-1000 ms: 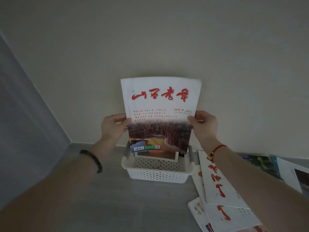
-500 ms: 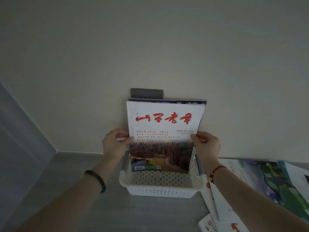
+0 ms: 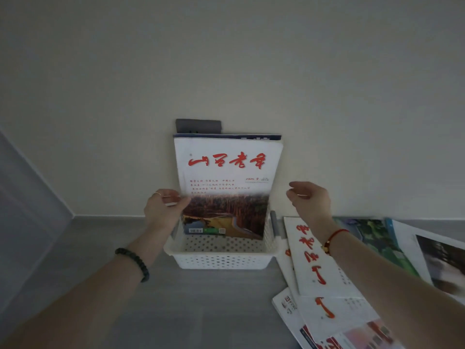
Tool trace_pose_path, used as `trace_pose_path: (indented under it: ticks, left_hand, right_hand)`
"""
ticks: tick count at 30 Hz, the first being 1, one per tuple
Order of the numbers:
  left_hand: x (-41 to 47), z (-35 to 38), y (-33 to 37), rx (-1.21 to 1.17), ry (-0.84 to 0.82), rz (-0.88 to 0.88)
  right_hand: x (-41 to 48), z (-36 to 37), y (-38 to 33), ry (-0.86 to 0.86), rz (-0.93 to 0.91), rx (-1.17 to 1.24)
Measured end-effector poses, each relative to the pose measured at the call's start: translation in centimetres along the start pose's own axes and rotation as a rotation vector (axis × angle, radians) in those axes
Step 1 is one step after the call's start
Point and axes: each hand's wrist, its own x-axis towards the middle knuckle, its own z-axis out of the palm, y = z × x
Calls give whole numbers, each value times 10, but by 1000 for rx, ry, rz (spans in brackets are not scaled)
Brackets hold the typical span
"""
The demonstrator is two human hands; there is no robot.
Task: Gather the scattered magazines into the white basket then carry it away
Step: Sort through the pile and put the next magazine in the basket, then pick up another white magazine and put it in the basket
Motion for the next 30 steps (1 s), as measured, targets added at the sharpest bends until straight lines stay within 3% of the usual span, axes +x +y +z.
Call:
trace_pose_path:
  ticks: [5, 11, 15, 19, 23, 26, 30]
  left_hand:
    - [-44, 18, 14, -135, -90, 33]
    - [-112, 64, 32, -272, -362, 33]
    - [-157, 107, 30, -256, -484, -7]
    - [-196, 146, 17, -207, -540, -101]
    - [-222, 172, 2, -221, -583, -270]
    - [-235, 183, -11, -201, -605, -353]
    - [-243, 188, -22, -226, -541, -453]
  right_hand:
    - [-4, -78, 9, 0, -44, -49]
    - [-14, -162, 45, -16, 41, -74]
    - [-23, -198, 82, -115, 47, -182]
    - [-36, -210, 125, -322, -43, -501]
    - [-46, -201, 161, -530, -120, -605]
    - [-44, -193, 181, -581, -171, -627]
    - [-33, -185, 201, -626, -275, -842]
